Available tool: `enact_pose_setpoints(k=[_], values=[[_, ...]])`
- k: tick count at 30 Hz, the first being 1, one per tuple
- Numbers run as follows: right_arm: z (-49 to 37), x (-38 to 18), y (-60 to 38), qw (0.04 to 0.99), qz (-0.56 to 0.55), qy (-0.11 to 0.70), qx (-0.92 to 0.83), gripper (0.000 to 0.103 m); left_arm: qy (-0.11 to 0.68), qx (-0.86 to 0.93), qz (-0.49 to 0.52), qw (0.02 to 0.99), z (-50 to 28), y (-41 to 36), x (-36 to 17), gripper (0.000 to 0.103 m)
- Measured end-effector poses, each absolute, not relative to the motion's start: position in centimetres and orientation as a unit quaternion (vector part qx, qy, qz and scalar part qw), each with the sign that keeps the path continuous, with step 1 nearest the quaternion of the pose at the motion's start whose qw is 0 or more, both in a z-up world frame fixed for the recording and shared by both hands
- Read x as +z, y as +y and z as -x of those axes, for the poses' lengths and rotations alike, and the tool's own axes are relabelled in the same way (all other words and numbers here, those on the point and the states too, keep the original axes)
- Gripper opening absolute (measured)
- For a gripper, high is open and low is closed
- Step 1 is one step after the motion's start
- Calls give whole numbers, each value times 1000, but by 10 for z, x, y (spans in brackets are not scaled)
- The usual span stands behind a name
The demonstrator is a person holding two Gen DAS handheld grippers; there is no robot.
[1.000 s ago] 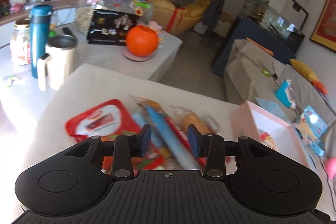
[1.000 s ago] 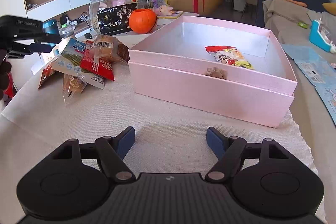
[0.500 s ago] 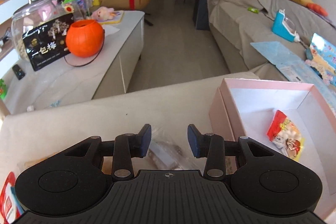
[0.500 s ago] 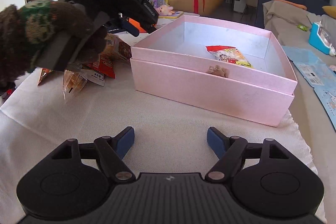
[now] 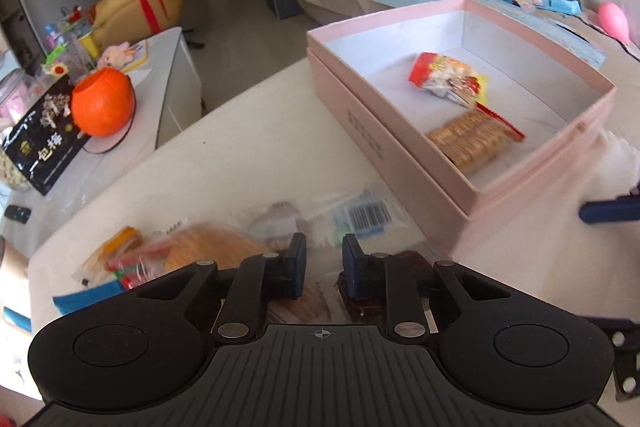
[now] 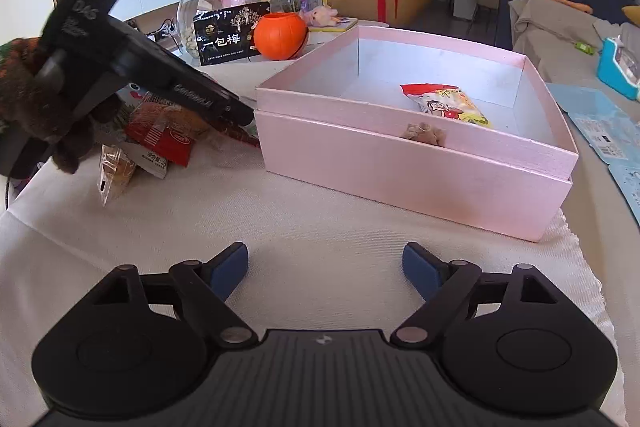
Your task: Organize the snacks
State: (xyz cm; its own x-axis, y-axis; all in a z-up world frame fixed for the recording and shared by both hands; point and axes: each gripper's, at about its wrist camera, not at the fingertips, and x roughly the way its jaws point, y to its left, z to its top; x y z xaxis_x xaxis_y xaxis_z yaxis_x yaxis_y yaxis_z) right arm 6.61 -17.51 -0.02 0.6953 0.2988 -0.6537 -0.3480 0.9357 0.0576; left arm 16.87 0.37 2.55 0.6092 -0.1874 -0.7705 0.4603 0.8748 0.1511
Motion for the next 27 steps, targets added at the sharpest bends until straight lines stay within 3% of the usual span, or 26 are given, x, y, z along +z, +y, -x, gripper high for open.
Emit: enact_pose_setpoints(k=[6,13,15,19,27], values=[[-69,13,-162,918,44,339,203,85,395,-143,-139,897,-119,16,25,23],[-102,75,-130,911,51,326,246,84,338,-98,14,936,-58,58,38,23],[-110,79,-115,905,77,330,257,76,325,-82,47,941,-44,70,41,23],[-116,62,-94,882,65,376,277,72,314,-63,101,942,-26,96,44,24],[-113,10,-71,889,88,384,233,76,277,-69,94,954,-32,110,65,24]])
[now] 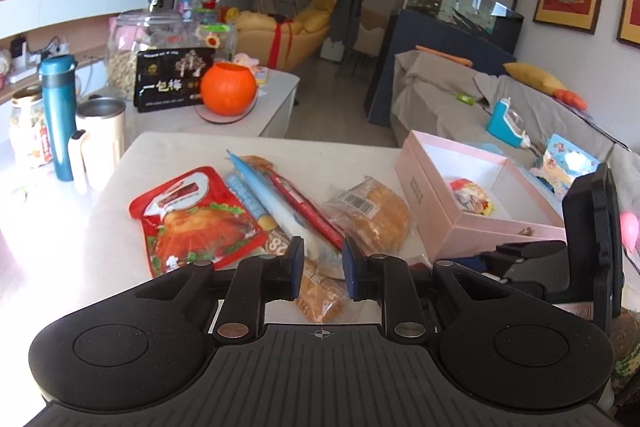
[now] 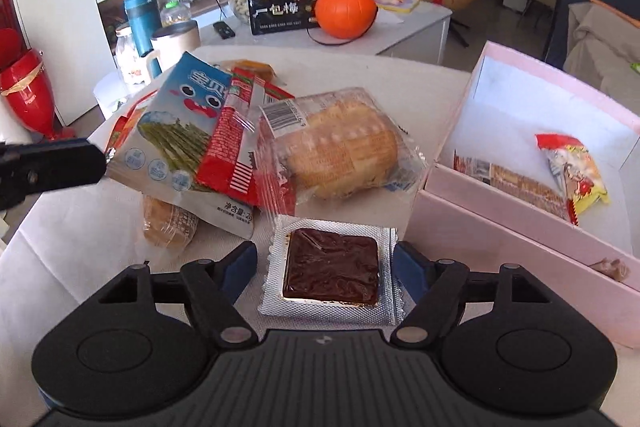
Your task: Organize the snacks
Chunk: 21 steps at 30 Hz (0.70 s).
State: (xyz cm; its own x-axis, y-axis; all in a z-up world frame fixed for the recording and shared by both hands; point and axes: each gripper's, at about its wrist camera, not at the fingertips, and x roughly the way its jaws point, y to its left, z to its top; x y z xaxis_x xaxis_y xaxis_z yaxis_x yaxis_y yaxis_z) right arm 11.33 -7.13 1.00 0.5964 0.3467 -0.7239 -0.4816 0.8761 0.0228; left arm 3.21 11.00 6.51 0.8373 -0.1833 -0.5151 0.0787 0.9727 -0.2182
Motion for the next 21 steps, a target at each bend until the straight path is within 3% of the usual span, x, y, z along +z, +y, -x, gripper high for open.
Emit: enact_pose_setpoints(k=[3,5,10,17,21], values=[[-96,13,-77,887,111,375,246,58,276,-92,72,954,-45,92,69,24],[-84,15,-90,885,114,374,251,56,268,-106,54,956,-57,78,71,24],[-62,12,-138,895,92,365,239,57,276,-136,25,951,-119,41,74,29],[-52,3,-183,916,39,333,222,62,345,-117,-151,919,-174,-11,43,30],[-55,3,-181,913,41,337,226,70,360,-151,-240,889,-161,-26,39,47]])
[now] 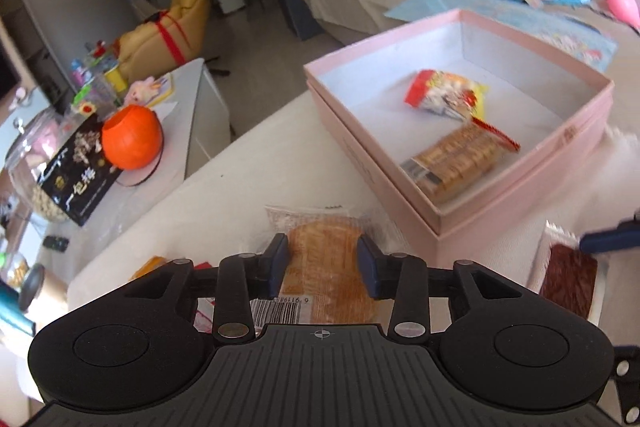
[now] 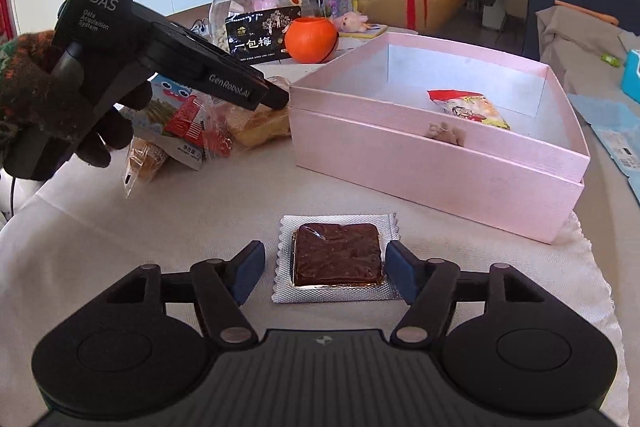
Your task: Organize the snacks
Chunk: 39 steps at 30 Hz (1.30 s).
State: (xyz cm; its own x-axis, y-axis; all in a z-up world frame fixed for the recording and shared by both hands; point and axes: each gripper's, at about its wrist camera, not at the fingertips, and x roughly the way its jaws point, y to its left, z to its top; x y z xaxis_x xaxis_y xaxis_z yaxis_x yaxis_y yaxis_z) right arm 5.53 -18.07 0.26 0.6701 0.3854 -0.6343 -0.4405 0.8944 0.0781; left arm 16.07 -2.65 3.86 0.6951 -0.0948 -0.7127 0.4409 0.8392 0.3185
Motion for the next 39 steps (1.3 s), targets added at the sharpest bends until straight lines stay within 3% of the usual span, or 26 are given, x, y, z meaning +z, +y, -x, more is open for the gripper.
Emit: enact_pose_setpoints(k=[4,8,12,16,20,24,35,39], values=[[-52,2,-174,913,58,336,223,73,361,-152,-288,874,-160,-27,35,48],[-52,1,-174,912,57,337,227,75,371,-142,-257,881,-178,-20,34,53],[-52,1,-173,912,58,337,227,77,395,-124,-220,883,-195,-13,32,69],[-54,0,-168,910,69,342,223,85,432,-123,-215,867,-204,-12,19,82],[-55,-1,-167,911,70,344,217,89,445,-122,-163,872,-205,0,22,77],[-56,-1,-169,912,64,345,213,90,445,-133,-143,874,-190,7,27,65],[-56,-1,-171,912,60,346,212,90,408,-152,-75,897,-83,11,42,61],[-57,-1,-169,912,64,351,203,95,397,-137,-56,906,-53,18,40,60]])
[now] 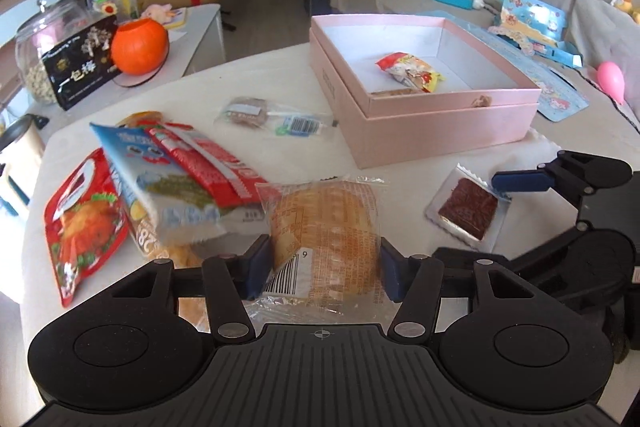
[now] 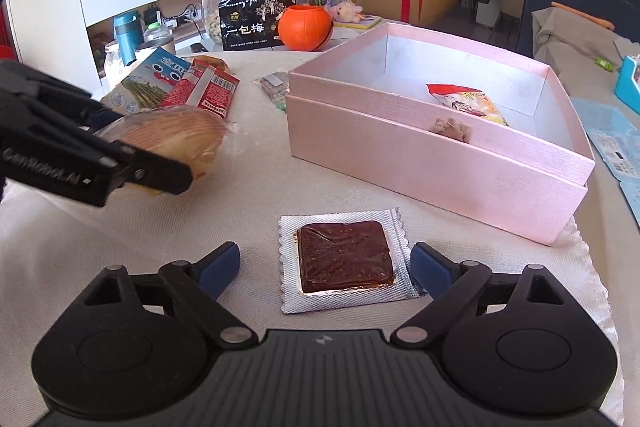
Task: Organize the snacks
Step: 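Grasp the round bread bun with the left gripper while the right gripper holds the chocolate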
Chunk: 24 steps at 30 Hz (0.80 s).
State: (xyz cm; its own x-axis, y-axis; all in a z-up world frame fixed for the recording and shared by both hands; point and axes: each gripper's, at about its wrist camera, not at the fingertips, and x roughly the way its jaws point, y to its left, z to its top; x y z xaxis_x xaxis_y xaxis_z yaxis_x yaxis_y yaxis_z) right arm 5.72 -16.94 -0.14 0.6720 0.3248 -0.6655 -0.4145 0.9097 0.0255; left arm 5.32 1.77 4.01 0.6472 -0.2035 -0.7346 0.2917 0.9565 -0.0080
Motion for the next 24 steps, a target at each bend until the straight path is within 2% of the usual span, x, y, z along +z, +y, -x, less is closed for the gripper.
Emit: enact_pose_setpoints(k=[8,18,20,22,24], values=[[-57,-2,-170,903,73,370,207,103,362,-120,44,924,-12,38,37,60],[-54,7,-195,891,108,394,199,101,357,-103,23,928,2,27,16,62],[-49,11,-201,901,145,378,159,99,353,-100,28,930,2,26,14,63],[-42,15,-203,910,181,353,123,88,349,-99,32,931,3,27,12,64],[-41,21,-205,910,155,360,139,84,345,-99,34,933,4,28,10,65]])
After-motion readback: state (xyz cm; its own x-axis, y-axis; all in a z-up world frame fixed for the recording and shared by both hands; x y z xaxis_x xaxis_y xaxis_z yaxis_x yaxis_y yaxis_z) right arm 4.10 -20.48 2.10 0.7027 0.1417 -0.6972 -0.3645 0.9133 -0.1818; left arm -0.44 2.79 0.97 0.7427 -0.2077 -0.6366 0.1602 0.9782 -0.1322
